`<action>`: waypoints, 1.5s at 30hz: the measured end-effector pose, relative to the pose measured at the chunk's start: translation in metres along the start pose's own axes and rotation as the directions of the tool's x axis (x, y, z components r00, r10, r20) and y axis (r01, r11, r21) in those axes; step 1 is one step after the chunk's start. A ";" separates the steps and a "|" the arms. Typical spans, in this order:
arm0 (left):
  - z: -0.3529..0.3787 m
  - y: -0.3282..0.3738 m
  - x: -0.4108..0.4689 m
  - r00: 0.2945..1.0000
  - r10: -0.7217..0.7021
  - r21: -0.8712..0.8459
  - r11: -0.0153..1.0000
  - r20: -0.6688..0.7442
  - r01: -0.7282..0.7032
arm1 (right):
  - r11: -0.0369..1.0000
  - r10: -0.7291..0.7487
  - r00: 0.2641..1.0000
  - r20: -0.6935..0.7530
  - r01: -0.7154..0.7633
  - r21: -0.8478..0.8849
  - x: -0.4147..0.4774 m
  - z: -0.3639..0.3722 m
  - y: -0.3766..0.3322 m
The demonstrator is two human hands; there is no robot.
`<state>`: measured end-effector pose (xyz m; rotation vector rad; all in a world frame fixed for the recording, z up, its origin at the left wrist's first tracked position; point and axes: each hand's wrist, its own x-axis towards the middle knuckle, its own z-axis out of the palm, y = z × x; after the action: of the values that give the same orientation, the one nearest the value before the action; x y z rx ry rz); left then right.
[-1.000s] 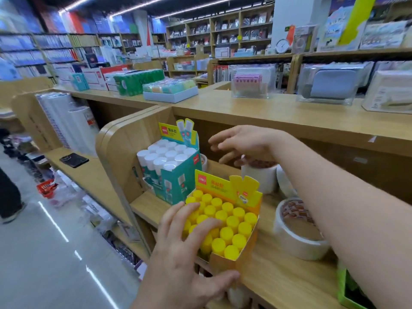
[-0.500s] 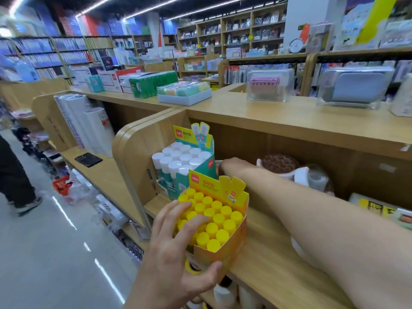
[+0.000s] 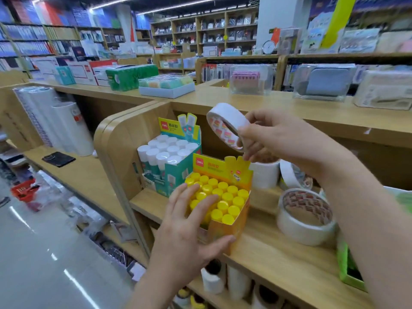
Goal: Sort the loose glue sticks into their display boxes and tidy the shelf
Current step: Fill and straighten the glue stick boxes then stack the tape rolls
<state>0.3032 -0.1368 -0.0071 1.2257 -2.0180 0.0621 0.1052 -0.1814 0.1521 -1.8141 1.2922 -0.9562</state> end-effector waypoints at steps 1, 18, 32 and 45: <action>0.004 0.001 0.003 1.000 -0.002 -0.005 1.000 0.016 0.002 | 0.997 -0.064 0.995 -0.074 0.061 -0.042 -0.008 0.006 0.003; -0.017 -0.099 0.052 0.999 0.011 0.455 0.890 0.033 -0.025 | 0.744 -0.408 0.863 -0.298 0.125 -0.656 -0.068 0.099 0.075; 0.013 -0.110 0.109 0.991 0.113 0.504 0.854 0.070 -0.133 | 0.768 -0.344 0.896 -0.280 0.097 -0.633 -0.058 0.088 0.084; -0.032 -0.082 0.023 0.986 -0.082 -0.497 0.856 0.145 0.144 | 0.784 -0.427 0.874 -0.231 0.230 -0.577 -0.037 0.122 0.071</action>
<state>0.3793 -0.1851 0.0033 1.0153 -1.8838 -0.5812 0.1710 -0.1496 0.0261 -2.4545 1.6050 -1.2463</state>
